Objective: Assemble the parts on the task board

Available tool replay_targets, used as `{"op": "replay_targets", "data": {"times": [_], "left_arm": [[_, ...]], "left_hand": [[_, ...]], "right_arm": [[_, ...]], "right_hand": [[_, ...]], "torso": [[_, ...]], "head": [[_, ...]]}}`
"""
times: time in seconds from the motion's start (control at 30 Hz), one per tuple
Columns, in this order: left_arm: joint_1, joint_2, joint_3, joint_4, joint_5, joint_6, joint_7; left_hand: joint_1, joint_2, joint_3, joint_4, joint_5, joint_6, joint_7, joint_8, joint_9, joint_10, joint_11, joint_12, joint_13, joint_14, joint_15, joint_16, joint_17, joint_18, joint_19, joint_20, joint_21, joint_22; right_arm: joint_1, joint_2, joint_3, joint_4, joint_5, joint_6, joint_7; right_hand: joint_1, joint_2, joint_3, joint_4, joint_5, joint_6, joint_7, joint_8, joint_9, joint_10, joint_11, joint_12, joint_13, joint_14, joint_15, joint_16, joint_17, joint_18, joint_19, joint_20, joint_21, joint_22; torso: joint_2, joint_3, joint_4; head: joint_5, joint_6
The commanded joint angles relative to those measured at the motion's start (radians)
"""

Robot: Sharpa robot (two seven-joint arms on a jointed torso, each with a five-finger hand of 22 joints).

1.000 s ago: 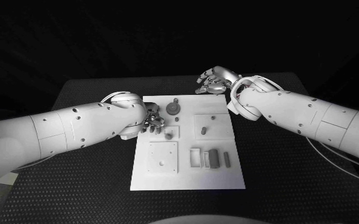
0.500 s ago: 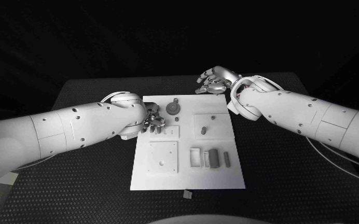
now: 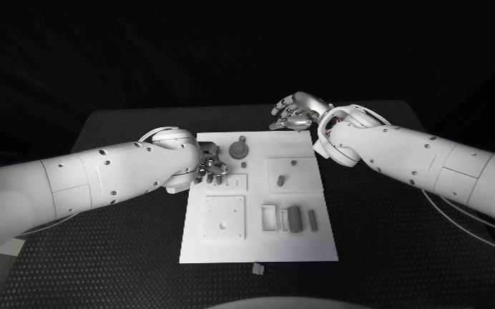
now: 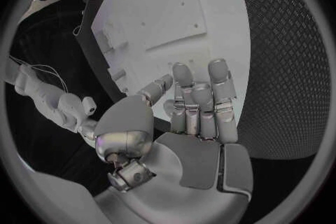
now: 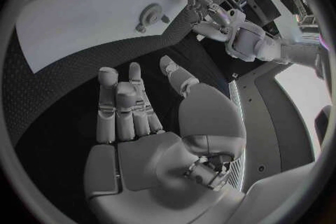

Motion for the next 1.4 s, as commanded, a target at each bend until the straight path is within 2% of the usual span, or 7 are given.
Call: {"op": "replay_targets", "data": {"times": [0.03,0.33,0.57,0.8,0.93,1.17,1.4], "left_arm": [[0.0,-0.001,0.0,0.0,0.012,-0.012,0.013],[0.0,-0.007,0.0,0.002,0.02,-0.027,0.02],[0.0,-0.03,0.001,0.014,0.063,-0.073,0.047],[0.001,-0.069,0.002,0.035,0.122,-0.118,0.098],[0.001,-0.096,0.005,0.053,0.157,-0.159,0.155],[0.001,-0.134,0.005,0.072,0.239,-0.219,0.273],[0.0,-0.145,0.004,0.037,0.332,-0.303,0.407]], "left_hand": [[0.0,-0.011,-0.003,0.003,-0.004,0.001,0.007,-0.002,0.002,-0.003,0.004,-0.003,-0.001,-0.002,-0.001,-0.004,-0.001,-0.003,0.002,-0.005,-0.004,0.014],[0.0,-0.031,-0.01,0.012,-0.029,-0.003,0.007,-0.003,0.002,-0.007,0.005,-0.004,-0.002,-0.004,-0.001,-0.006,-0.001,-0.003,0.001,-0.005,-0.008,0.014],[0.018,-0.105,-0.006,0.044,-0.186,-0.048,0.023,-0.025,-0.003,-0.038,0.02,-0.018,-0.008,-0.026,0.013,-0.025,-0.01,-0.003,-0.021,0.004,-0.036,0.007],[0.059,-0.16,0.005,0.05,-0.192,-0.152,0.068,-0.067,-0.01,-0.108,0.063,-0.078,-0.037,-0.088,0.057,-0.094,-0.042,-0.006,-0.088,0.043,-0.099,-0.022],[0.113,-0.18,0.021,0.028,-0.191,-0.188,0.1,-0.074,-0.006,-0.213,0.109,-0.194,-0.094,-0.182,0.108,-0.21,-0.092,-0.014,-0.194,0.094,-0.195,-0.077],[0.197,-0.178,0.026,-0.005,-0.191,-0.244,0.111,-0.087,-0.015,-0.255,0.172,-0.379,-0.191,-0.22,0.174,-0.357,-0.145,-0.003,-0.235,0.16,-0.299,-0.165],[0.275,-0.132,0.014,-0.059,-0.191,-0.256,0.12,-0.084,-0.025,-0.249,0.195,-0.483,-0.253,-0.231,0.211,-0.468,-0.173,0.006,-0.254,0.197,-0.365,-0.225]], "right_arm": [[-0.001,0.0,0.0,0.0,-0.004,0.011,0.004],[-0.001,0.0,0.0,0.001,-0.004,0.012,0.005],[-0.002,-0.007,0.0,0.008,-0.002,0.011,0.006],[-0.009,-0.027,0.0,0.038,-0.002,0.012,0.016],[-0.018,-0.052,0.0,0.083,-0.002,0.012,0.03],[-0.024,-0.09,-0.003,0.15,-0.006,0.011,0.05],[-0.052,-0.127,-0.019,0.22,-0.03,0.036,0.082]], "right_hand": [[-0.01,0.001,0.005,0.003,0.002,0.001,0.013,0.004,-0.001,-0.007,0.003,-0.006,0.001,-0.008,0.002,0.002,-0.002,0.061,-0.003,-0.007,-0.005,0.017],[-0.01,0.001,0.006,0.003,0.002,0.001,0.013,0.005,-0.001,-0.007,0.003,-0.006,0.002,-0.008,0.002,0.002,-0.002,0.061,-0.003,-0.007,-0.005,0.017],[-0.01,0.001,0.006,0.002,0.002,0.001,0.013,0.005,-0.002,-0.007,0.003,-0.006,0.002,-0.008,0.002,0.002,-0.002,0.061,-0.003,-0.007,-0.005,0.017],[-0.008,-0.001,0.006,0.0,0.002,0.001,0.013,0.005,-0.002,-0.008,0.003,-0.006,0.002,-0.008,0.002,0.002,-0.002,0.061,-0.003,-0.007,-0.005,0.017],[0.001,-0.014,0.009,-0.006,0.002,0.003,0.013,0.008,-0.002,-0.008,0.003,-0.006,0.002,-0.009,0.002,0.001,-0.003,0.061,-0.003,-0.007,-0.006,0.018],[0.017,-0.024,0.015,-0.01,0.002,0.009,0.011,0.014,-0.002,-0.007,0.002,-0.005,0.003,-0.008,0.001,0.001,-0.004,0.061,-0.003,-0.007,-0.006,0.018],[0.039,-0.018,0.019,-0.014,0.001,0.045,0.003,0.038,0.007,-0.003,-0.004,-0.003,0.006,-0.008,-0.004,0.002,-0.005,0.061,-0.002,-0.007,-0.005,0.019]], "torso": [[0.0,-0.0001,0.0],[0.0,-0.0001,0.0],[0.0,-0.0002,-0.0001],[-0.002,-0.0003,0.0007],[-0.003,0.0001,0.0038],[-0.012,0.0012,0.0098],[-0.024,0.0002,0.014]], "head": [[0.0,0.001],[0.001,0.003],[0.001,0.005],[0.004,0.006],[0.014,-0.008],[0.023,-0.015],[0.025,-0.044]]}}
